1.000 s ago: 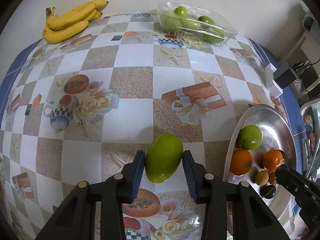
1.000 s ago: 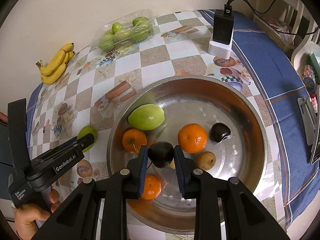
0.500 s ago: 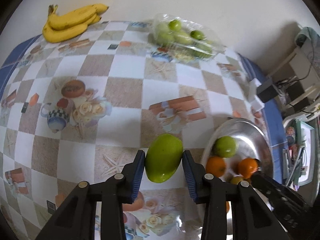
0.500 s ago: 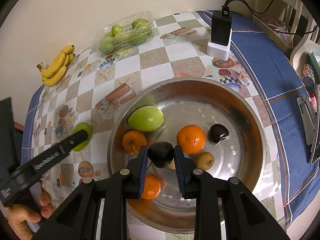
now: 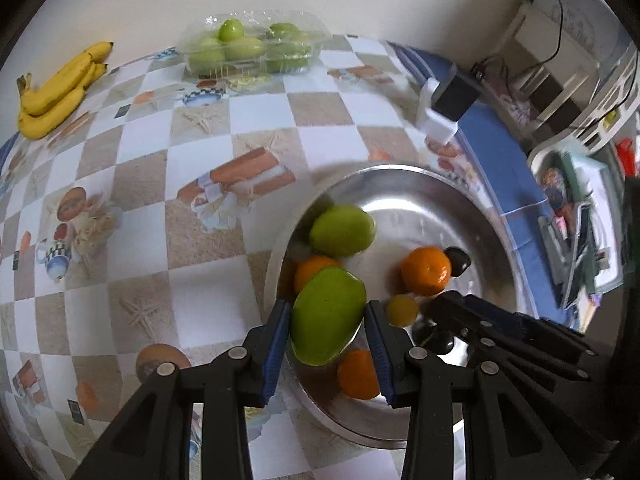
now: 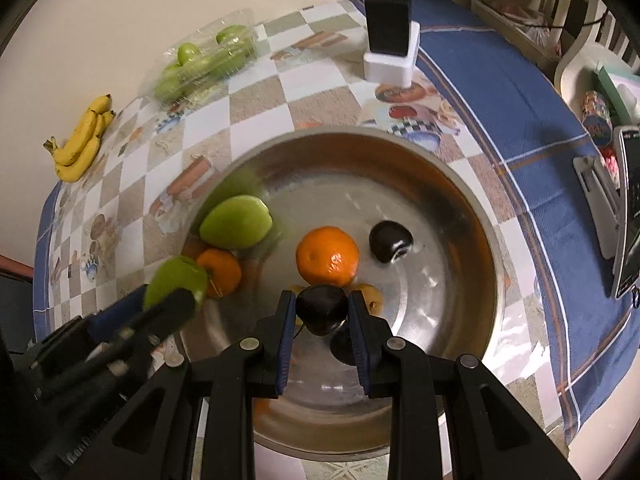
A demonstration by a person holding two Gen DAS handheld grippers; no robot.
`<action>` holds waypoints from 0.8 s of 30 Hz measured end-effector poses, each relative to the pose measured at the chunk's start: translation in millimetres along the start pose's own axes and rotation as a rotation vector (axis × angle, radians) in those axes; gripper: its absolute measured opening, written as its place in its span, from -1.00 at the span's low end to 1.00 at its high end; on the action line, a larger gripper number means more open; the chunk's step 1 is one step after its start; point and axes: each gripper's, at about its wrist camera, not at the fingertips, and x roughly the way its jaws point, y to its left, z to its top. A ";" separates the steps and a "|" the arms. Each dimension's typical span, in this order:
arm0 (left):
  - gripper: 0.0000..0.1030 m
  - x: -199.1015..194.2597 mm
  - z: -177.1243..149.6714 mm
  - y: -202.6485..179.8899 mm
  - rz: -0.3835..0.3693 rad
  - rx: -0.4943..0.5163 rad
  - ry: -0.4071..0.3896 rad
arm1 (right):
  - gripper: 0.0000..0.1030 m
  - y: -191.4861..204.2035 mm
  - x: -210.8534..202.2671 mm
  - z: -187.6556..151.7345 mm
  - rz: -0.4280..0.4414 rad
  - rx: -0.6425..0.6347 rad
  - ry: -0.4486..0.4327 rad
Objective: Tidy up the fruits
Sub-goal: 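Open the left tool to release the green apple while the right tool releases the plum into the bowl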
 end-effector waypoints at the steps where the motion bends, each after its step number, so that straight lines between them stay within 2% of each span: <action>1: -0.20 0.9 -0.7 -0.1 -0.001 -0.002 0.004 | -0.44 -0.7 1.7 -0.3 -0.012 0.000 0.006; 11: -0.19 2.8 -2.2 9.7 -0.031 -0.063 0.019 | -0.41 -0.1 8.7 -1.6 -0.019 -0.002 0.027; 15: -0.17 0.0 -3.5 13.6 -0.044 -0.080 0.018 | -0.26 -0.4 7.9 -2.1 -0.026 -0.003 0.026; 20: -0.11 -9.2 -2.9 18.5 -0.072 -0.103 -0.002 | -0.24 -0.9 4.7 -2.7 -0.027 -0.003 0.021; 22: -0.10 -12.9 -2.0 20.9 -0.074 -0.113 -0.012 | -0.10 -0.8 2.9 -3.0 -0.029 -0.002 0.015; 24: -0.07 -16.3 -1.4 24.8 -0.063 -0.125 -0.024 | -0.06 -0.7 1.2 -3.6 -0.029 -0.002 0.009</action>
